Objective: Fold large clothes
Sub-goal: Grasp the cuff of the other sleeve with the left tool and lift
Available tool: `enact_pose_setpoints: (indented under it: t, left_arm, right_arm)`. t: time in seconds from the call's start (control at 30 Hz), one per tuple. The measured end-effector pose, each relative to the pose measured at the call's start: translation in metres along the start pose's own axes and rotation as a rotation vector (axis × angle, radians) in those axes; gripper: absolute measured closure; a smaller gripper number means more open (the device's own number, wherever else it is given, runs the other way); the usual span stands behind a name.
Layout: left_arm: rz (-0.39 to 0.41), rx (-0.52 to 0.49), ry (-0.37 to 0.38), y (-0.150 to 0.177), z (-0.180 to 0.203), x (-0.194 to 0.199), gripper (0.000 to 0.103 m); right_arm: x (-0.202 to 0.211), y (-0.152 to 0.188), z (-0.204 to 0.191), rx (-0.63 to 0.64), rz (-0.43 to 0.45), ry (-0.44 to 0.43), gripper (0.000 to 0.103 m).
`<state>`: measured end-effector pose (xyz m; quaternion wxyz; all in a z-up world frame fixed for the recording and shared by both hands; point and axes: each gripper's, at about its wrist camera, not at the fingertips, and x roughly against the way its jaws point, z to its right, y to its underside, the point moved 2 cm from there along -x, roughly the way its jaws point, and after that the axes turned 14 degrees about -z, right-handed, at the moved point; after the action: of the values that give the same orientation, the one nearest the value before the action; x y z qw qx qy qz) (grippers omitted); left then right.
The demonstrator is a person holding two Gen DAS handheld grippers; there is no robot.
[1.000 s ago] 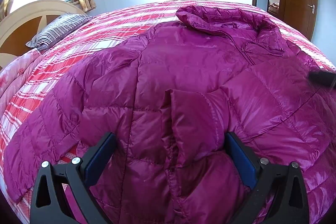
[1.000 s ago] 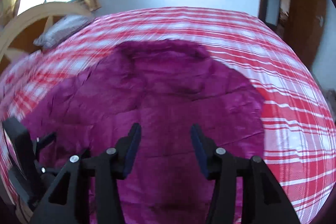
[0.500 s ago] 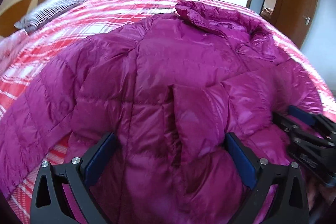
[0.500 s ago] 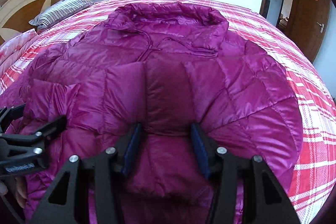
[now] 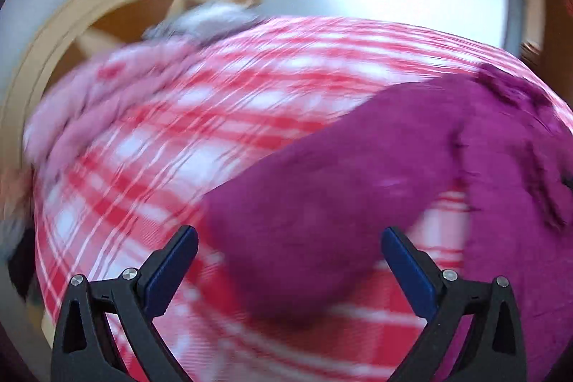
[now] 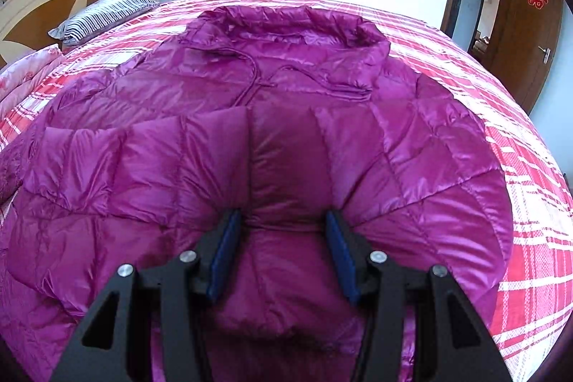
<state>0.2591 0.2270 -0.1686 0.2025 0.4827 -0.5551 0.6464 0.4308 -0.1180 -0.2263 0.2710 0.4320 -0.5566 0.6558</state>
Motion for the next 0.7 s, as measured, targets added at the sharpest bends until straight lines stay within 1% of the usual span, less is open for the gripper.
enact_pose_setpoints:
  t: [0.07,0.1,0.13,0.23,0.27,0.3,0.33,0.37,0.4,0.43,0.47,0.5,0.63,0.7]
  left_arm:
    - [-0.024,0.055,0.030,0.001,-0.018,-0.006,0.004]
    - [-0.027,0.068,0.053,0.002,-0.022,-0.007,0.008]
    - [-0.035,0.085,0.093,0.003,-0.023,-0.009,0.013]
    - [-0.062,0.081,0.154,0.002,-0.015,-0.014,0.017]
    - [-0.072,0.076,0.158,0.001,-0.014,-0.018,0.019]
    - [-0.086,0.070,0.144,0.000,-0.007,-0.025,0.032]
    - [-0.102,0.063,0.129,-0.001,-0.005,-0.031,0.051]
    - [-0.113,0.061,0.112,-0.001,-0.005,-0.035,0.057]
    - [-0.097,0.063,0.102,-0.002,-0.006,-0.035,0.071]
    - [-0.072,0.059,0.107,-0.003,-0.007,-0.031,0.087]
    - [-0.062,0.056,0.104,-0.005,-0.010,-0.027,0.088]
    - [-0.040,0.060,0.069,-0.010,-0.014,-0.021,0.088]
    - [0.017,0.071,0.061,-0.034,-0.035,-0.007,0.088]
    - [0.045,0.042,0.051,-0.044,-0.036,-0.001,0.088]
  right_arm:
    - [0.000,0.000,0.000,0.001,0.002,0.002,0.049]
    - [0.001,0.001,0.000,0.002,0.003,0.002,0.049]
    - [0.001,0.001,0.000,0.002,0.004,0.003,0.049]
    - [0.002,0.002,0.000,0.003,0.008,0.007,0.049]
    - [0.002,0.002,0.000,0.004,0.009,0.008,0.049]
    - [0.002,0.002,-0.001,0.004,0.010,0.011,0.049]
    - [0.002,0.002,-0.001,0.005,0.011,0.013,0.048]
    - [0.002,0.002,-0.001,0.004,0.012,0.014,0.048]
    - [0.003,0.002,0.000,0.004,0.013,0.014,0.048]
    - [0.003,0.002,0.000,0.004,0.014,0.015,0.048]
    - [0.003,0.002,0.000,0.003,0.014,0.014,0.048]
    - [0.003,0.002,0.000,0.003,0.015,0.015,0.048]
    - [0.004,0.002,0.000,0.002,0.016,0.014,0.047]
    - [0.004,0.002,0.001,0.001,0.016,0.011,0.047]
